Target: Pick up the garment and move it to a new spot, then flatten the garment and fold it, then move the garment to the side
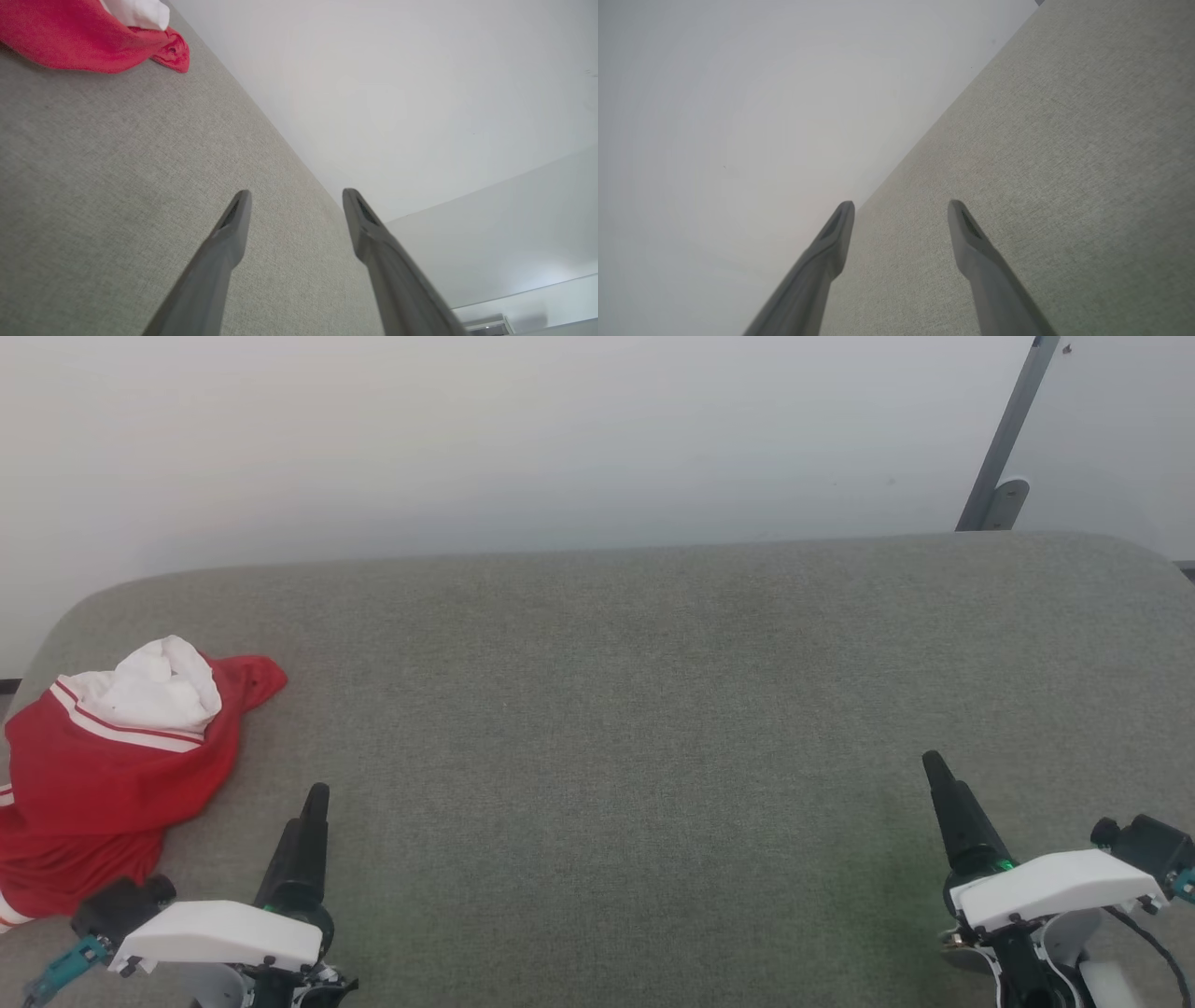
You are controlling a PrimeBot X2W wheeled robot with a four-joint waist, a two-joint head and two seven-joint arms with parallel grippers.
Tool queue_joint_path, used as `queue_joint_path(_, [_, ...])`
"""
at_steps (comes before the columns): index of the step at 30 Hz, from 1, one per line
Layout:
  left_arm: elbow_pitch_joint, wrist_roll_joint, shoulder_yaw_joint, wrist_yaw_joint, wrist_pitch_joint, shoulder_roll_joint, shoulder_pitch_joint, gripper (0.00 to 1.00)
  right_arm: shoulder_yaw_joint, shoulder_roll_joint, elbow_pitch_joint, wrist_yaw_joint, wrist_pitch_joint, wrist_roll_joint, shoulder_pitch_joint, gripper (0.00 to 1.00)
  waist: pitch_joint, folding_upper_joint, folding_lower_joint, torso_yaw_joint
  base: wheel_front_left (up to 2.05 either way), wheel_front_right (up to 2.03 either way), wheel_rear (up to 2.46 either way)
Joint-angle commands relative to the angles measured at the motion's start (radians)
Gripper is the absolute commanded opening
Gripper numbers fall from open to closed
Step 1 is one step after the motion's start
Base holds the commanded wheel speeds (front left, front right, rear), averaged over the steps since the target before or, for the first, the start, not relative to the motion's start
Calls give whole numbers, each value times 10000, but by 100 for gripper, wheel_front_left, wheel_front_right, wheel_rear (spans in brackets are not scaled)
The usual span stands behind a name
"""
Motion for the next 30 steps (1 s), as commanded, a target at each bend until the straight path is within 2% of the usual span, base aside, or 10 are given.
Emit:
queue_joint_path(1, [-101, 293, 19, -31, -91, 114, -175, 100, 26, -102, -60, 1, -107, -280, -249, 100, -4, -1, 0, 0, 0, 0, 0])
queue_joint_path(30, [256, 3571, 312, -444, -1006, 307, -144, 100, -26, -292, -133, 0, -719, -3476, -173, 100, -47, -1, 0, -25, 0, 0, 0])
